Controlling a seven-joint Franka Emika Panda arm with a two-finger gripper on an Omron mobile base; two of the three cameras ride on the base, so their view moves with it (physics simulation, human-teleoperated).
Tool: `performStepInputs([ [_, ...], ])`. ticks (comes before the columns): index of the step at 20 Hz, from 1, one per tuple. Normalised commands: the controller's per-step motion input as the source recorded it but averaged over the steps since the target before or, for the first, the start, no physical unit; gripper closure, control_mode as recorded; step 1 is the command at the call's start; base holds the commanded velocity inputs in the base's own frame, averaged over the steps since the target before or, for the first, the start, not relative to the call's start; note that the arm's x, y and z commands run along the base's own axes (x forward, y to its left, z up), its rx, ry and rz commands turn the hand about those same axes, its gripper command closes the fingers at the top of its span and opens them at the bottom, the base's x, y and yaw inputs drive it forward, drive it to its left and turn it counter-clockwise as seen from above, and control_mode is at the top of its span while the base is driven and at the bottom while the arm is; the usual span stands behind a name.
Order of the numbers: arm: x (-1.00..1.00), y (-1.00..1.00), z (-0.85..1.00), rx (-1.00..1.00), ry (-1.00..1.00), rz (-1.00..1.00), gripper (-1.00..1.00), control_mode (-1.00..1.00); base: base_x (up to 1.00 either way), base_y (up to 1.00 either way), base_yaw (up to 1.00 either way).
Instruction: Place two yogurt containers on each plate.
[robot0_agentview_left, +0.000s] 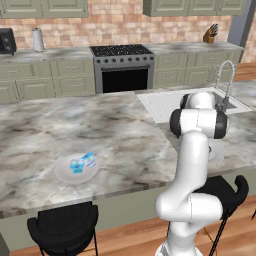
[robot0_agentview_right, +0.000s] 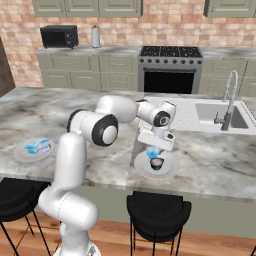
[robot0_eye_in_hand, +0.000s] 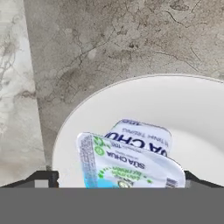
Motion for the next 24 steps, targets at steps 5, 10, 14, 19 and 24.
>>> performStepInputs([
  [5,-0.35,0.00,0.40,0.00,-0.01,0.00,-1.00,-1.00,0.00,0.00,0.00],
  [10,-0.41,0.00,0.40,0.00,-0.06,0.00,-1.00,-1.00,0.00,0.00,0.00],
  [14,-0.60,0.03,0.51,0.00,-0.13,0.00,-1.00,-1.00,0.00,0.00,0.00],
  [19,-0.91,0.44,0.48,0.00,-0.21,0.00,-1.00,-1.00,0.00,0.00,0.00],
  [24,-0.77,0.49,0.82,-0.03,-0.12,0.00,-1.00,-1.00,0.00,0.00,0.00],
])
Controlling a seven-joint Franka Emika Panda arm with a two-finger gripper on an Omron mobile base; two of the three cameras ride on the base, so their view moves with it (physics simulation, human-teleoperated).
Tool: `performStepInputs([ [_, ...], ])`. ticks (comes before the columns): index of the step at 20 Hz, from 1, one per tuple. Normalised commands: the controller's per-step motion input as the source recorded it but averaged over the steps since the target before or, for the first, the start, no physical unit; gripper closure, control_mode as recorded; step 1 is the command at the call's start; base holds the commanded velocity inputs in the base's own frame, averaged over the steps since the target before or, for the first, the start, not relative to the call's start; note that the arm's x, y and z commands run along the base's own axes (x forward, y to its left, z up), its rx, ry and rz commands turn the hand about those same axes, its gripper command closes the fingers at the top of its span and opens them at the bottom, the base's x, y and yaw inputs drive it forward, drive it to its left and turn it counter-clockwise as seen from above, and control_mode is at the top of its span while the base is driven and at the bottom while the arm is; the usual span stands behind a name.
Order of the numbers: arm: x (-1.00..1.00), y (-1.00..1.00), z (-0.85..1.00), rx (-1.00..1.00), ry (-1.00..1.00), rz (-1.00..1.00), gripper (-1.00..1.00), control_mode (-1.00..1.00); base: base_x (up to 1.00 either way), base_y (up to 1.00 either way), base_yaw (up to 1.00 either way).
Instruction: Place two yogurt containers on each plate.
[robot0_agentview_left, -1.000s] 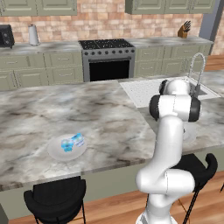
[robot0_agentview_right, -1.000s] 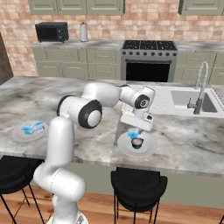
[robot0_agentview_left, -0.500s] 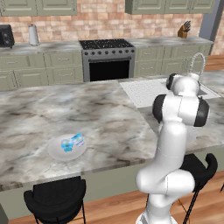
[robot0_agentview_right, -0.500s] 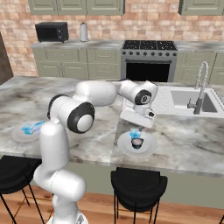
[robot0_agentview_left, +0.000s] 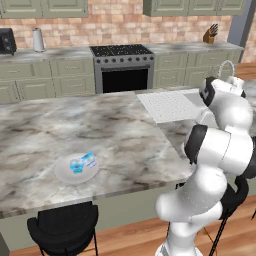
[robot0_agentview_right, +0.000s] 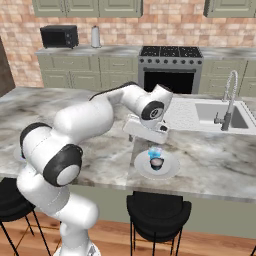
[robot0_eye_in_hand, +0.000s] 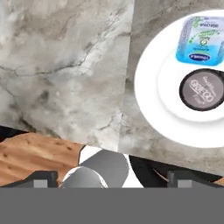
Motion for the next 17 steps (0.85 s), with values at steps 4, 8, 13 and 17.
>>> performStepInputs([
  [4,-0.97,0.68,0.64,-0.16,-0.07,-0.02,-1.00,-1.00,0.00,0.00,0.00],
  [8,-1.00,0.74,0.52,-0.22,-0.12,-0.13,-1.00,-1.00,0.00,0.00,0.00],
  [13,-0.96,0.84,0.67,-0.05,-0.29,-0.29,-1.00,-1.00,0.00,0.00,0.00],
  [17,-0.96,0.95,0.73,0.00,-0.47,-0.23,-1.00,-1.00,0.00,0.00,0.00],
])
